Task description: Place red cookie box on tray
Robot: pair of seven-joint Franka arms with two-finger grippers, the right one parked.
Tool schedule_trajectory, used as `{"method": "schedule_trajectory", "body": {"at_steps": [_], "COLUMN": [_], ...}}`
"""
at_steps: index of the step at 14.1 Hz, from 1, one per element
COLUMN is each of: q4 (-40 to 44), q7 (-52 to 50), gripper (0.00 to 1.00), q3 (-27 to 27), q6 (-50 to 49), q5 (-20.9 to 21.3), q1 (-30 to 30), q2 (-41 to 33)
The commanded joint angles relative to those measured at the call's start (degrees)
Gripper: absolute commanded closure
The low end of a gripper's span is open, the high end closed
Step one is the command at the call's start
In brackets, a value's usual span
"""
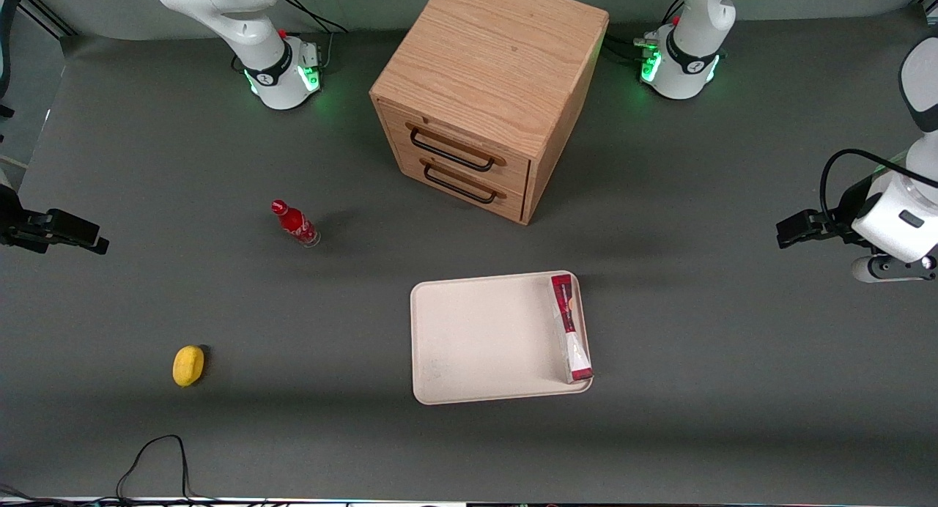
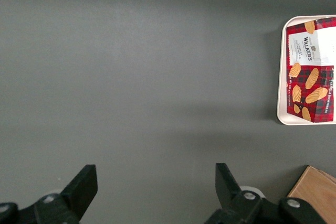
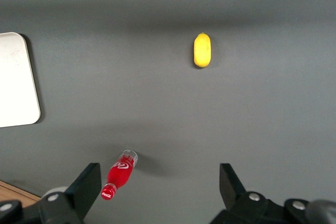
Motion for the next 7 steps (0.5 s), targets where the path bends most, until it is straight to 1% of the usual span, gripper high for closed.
{"method": "schedule_trajectory", "body": {"at_steps": [1,3,7], "q4": [0.4,0.4,0.4], "q7": [1.8,4.7,4.1], "gripper": [0.0,0.0,0.0], "q3": [1.1,1.1,0.8], "q6": [-4.0,-4.8,-5.2], "q5": [-0.9,-1.0,-1.0], "q1": [-0.8,-0.4,-0.4], "q2": [-1.6,-1.7,-1.9]}}
